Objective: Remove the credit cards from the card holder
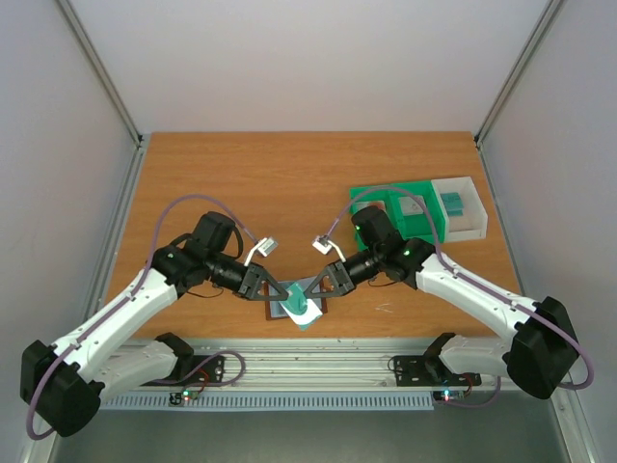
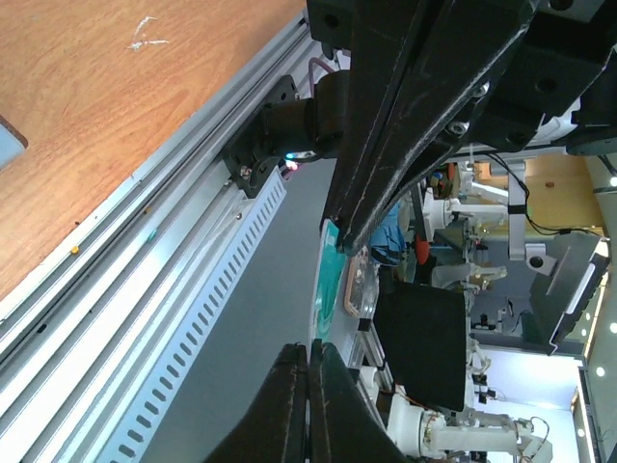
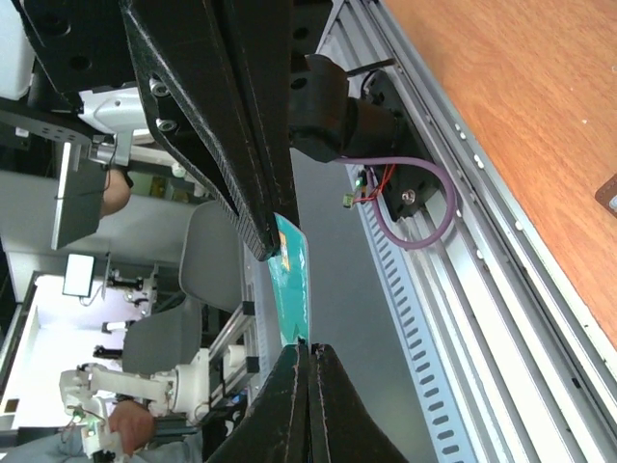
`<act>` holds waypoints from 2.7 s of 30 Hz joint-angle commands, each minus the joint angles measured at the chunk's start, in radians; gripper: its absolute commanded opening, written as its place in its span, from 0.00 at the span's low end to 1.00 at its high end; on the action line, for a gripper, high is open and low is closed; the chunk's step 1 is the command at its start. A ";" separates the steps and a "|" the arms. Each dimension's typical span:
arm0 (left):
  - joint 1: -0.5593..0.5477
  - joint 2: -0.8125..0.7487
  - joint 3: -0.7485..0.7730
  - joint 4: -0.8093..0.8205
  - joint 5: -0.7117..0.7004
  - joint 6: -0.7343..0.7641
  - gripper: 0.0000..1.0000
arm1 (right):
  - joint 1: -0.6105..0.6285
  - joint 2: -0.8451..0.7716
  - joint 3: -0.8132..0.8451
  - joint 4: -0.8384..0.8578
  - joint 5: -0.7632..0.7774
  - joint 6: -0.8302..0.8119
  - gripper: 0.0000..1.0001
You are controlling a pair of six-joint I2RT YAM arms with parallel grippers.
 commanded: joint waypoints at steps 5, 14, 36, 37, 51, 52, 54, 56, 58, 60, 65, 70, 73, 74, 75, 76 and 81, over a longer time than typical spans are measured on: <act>0.000 -0.039 -0.017 0.065 -0.086 -0.047 0.00 | 0.008 -0.032 0.003 0.083 0.097 0.123 0.19; 0.000 -0.145 -0.024 0.186 -0.274 -0.249 0.00 | 0.007 -0.134 0.004 0.122 0.380 0.329 0.48; 0.000 -0.435 -0.191 0.582 -0.752 -0.627 0.00 | 0.025 -0.150 -0.115 0.531 0.518 0.681 0.55; 0.000 -0.439 -0.196 0.589 -0.756 -0.633 0.00 | 0.028 -0.143 -0.110 0.538 0.517 0.685 0.54; 0.000 -0.438 -0.248 0.668 -0.761 -0.709 0.00 | 0.068 -0.057 -0.123 0.726 0.548 0.780 0.25; 0.000 -0.440 -0.252 0.692 -0.764 -0.710 0.00 | 0.069 -0.052 -0.129 0.744 0.550 0.788 0.22; 0.001 -0.442 -0.261 0.706 -0.768 -0.714 0.00 | 0.069 -0.046 -0.140 0.770 0.553 0.798 0.15; 0.000 -0.441 -0.267 0.708 -0.767 -0.718 0.01 | 0.070 -0.043 -0.145 0.778 0.554 0.794 0.06; 0.000 -0.439 -0.268 0.708 -0.764 -0.716 0.01 | 0.069 -0.043 -0.149 0.781 0.555 0.789 0.01; 0.000 -0.438 -0.267 0.702 -0.767 -0.711 0.01 | 0.069 -0.044 -0.150 0.780 0.556 0.780 0.01; 0.000 -0.444 -0.241 0.616 -0.788 -0.681 0.43 | 0.069 -0.053 -0.129 0.712 0.559 0.727 0.01; 0.000 -0.463 -0.196 0.458 -0.832 -0.622 0.83 | 0.043 -0.054 -0.055 0.523 0.530 0.601 0.01; 0.000 -0.470 -0.174 0.376 -0.852 -0.587 0.97 | 0.005 -0.049 -0.001 0.387 0.496 0.510 0.01; 0.000 -0.470 -0.168 0.355 -0.856 -0.568 0.99 | -0.016 -0.047 0.021 0.326 0.493 0.474 0.01; 0.000 -0.467 -0.164 0.338 -0.860 -0.554 0.99 | -0.032 -0.044 0.046 0.261 0.494 0.436 0.01; 0.000 -0.462 -0.158 0.316 -0.863 -0.545 0.99 | -0.049 -0.043 0.070 0.202 0.494 0.395 0.01; 0.000 -0.439 -0.125 0.212 -0.858 -0.465 0.99 | -0.155 -0.026 0.159 -0.041 0.563 0.207 0.01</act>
